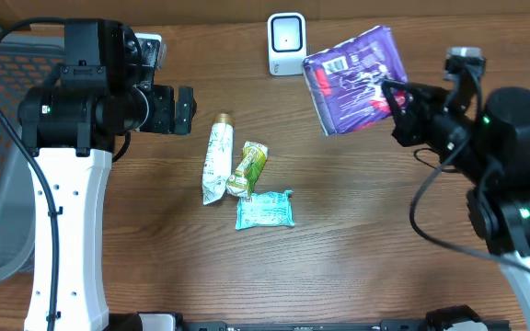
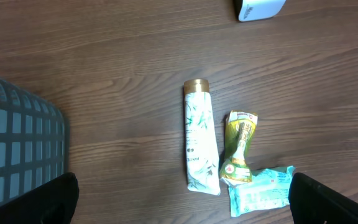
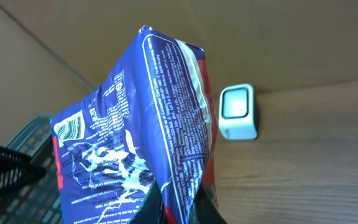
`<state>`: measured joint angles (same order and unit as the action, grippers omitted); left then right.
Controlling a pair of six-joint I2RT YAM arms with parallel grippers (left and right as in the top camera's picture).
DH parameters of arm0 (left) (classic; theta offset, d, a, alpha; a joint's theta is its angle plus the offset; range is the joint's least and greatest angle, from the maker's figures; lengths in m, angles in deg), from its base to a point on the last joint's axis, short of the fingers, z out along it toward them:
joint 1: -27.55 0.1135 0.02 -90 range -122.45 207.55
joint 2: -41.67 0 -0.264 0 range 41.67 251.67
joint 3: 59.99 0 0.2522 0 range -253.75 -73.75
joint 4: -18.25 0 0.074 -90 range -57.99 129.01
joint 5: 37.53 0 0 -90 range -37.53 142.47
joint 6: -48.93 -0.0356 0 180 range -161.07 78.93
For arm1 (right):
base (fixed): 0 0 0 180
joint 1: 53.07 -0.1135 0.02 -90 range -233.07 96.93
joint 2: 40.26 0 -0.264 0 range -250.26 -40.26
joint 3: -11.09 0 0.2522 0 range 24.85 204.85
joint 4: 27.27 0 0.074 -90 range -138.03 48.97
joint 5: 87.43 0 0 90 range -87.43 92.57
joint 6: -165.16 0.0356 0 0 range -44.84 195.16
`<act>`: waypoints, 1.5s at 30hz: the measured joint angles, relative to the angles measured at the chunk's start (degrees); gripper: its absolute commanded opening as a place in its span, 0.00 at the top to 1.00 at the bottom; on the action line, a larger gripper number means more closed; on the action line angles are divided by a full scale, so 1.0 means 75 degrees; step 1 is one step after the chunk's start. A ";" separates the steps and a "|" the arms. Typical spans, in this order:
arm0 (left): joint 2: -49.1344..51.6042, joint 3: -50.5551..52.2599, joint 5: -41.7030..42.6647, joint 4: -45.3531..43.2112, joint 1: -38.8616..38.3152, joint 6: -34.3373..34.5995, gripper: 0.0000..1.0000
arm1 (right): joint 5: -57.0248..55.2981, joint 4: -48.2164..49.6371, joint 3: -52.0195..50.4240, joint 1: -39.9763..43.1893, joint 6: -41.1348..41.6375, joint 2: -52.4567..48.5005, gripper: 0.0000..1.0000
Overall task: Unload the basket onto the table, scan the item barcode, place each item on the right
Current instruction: 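Grasp the purple pad pack with the right gripper and lift it, then hold the purple pack in front of the white scanner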
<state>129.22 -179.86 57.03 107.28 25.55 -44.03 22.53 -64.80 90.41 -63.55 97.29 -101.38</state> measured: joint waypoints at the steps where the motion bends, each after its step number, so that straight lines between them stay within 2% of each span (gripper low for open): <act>1: 0.0000 0.0000 0.0003 0.0000 0.0000 0.0000 0.00 | -0.0131 -0.0023 0.0000 -0.0029 0.0012 0.0085 0.96; 12: 0.0000 0.0000 0.0003 0.0000 0.0000 0.0000 0.00 | -0.2524 -0.0050 0.0023 -0.1451 -0.0076 0.0023 0.96; 16: 0.0000 0.0000 0.0000 0.0000 0.0000 0.0000 0.00 | -0.3590 -0.0478 0.0714 -0.1883 -0.0449 -0.1000 0.96; 21: 0.0000 0.0000 0.0000 -0.0009 0.0000 0.0000 0.00 | -0.5386 -0.1084 0.2783 -0.2174 -0.1413 -0.3072 0.96; 23: 0.0000 0.0000 0.0003 -0.0003 0.0000 0.0000 0.01 | -0.6350 -0.0726 0.3538 -0.2288 -0.1996 -0.3905 0.96; 25: 0.0000 0.0000 0.0000 -0.0003 0.0000 0.0000 0.00 | -0.7318 0.0207 0.3928 -0.2436 -0.2876 -0.4619 0.94; 27: 0.0000 0.0000 0.0003 0.0003 0.0000 0.0000 0.00 | -0.8291 0.1507 0.4097 -0.2643 -0.4170 -0.5400 0.95; 33: 0.0000 -0.0003 0.0000 -0.0003 0.0000 0.0000 0.00 | -0.9993 0.4587 0.4127 -0.3037 -0.7994 -0.7303 0.96; 37: 0.0000 -0.0003 0.0003 0.0000 0.0000 0.0000 0.01 | -1.0398 0.4975 0.4127 -0.3104 -1.0404 -0.8239 0.96; 39: 0.0000 -0.0003 0.0000 -0.0003 0.0000 0.0000 0.01 | -1.0401 0.4992 0.4127 -0.3101 -1.1173 -0.8489 0.96; 45: 0.0000 -0.0003 0.0003 0.0000 0.0000 0.0000 0.00 | -1.0037 0.5246 0.4124 -0.3101 -1.2389 -0.8673 0.96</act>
<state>129.22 -179.88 57.05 107.28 25.55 -44.03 -52.74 -25.45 121.33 -86.81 4.38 -166.42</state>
